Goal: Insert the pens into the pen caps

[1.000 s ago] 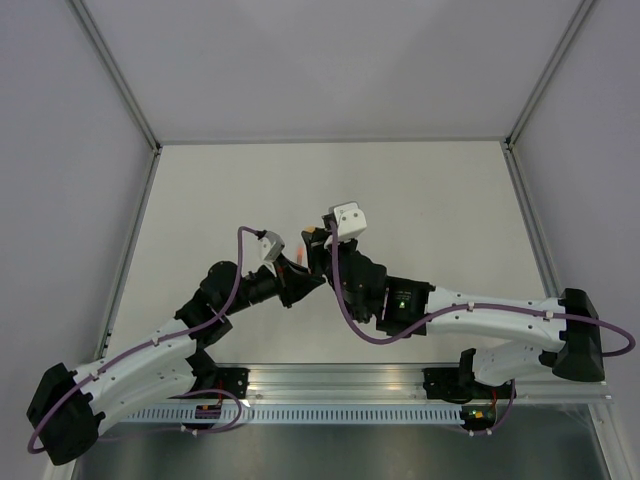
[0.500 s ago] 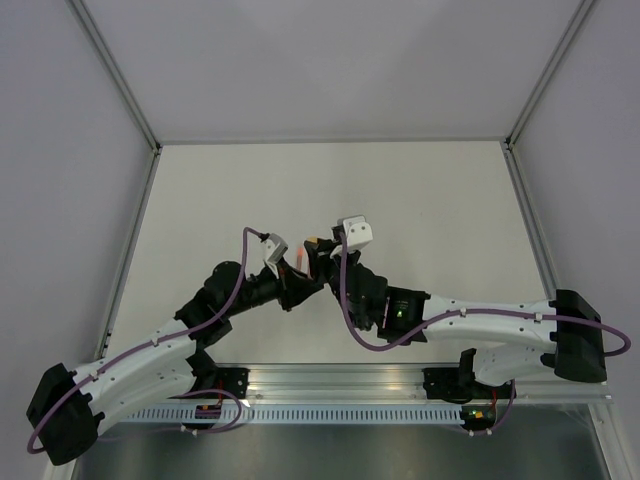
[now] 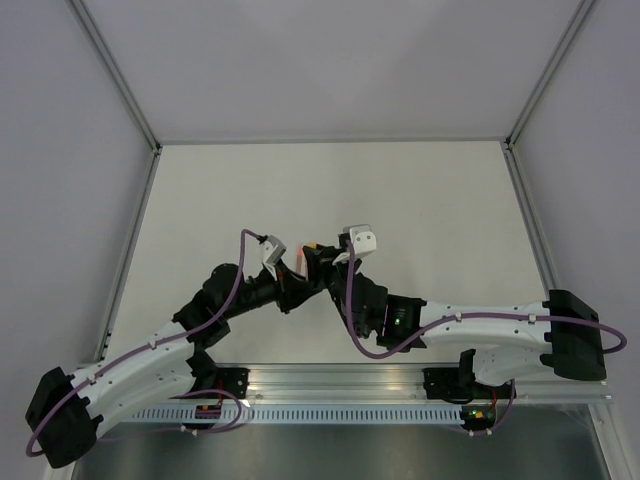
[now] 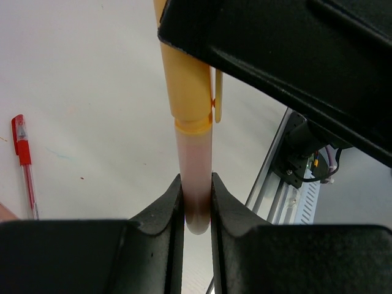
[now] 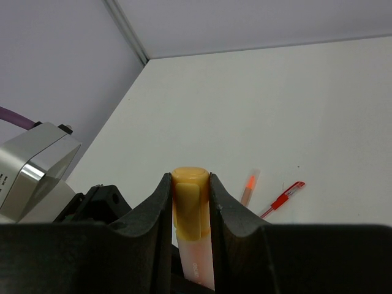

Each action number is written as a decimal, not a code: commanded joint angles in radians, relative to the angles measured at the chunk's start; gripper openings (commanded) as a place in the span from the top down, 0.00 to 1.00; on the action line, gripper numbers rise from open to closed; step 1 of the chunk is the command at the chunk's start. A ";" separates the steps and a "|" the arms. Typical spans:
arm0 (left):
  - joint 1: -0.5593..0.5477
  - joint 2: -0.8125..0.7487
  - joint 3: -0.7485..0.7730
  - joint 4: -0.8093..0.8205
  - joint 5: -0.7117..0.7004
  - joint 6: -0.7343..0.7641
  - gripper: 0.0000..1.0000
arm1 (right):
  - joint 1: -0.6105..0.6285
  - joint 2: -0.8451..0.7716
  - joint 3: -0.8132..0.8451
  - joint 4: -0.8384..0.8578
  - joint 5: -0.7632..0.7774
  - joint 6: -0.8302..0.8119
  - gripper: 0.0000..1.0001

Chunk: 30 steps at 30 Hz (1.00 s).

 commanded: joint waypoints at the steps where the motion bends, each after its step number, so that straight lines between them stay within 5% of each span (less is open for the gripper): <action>1: -0.002 -0.051 0.018 0.186 0.010 -0.012 0.98 | 0.027 0.015 -0.039 -0.035 -0.046 0.002 0.84; 13: -0.002 -0.059 0.009 0.229 0.097 0.000 0.98 | 0.025 0.006 0.005 -0.083 -0.118 -0.075 0.54; 30: -0.002 -0.051 0.006 0.256 0.137 0.005 0.98 | 0.027 -0.156 0.017 -0.167 -0.194 -0.135 0.32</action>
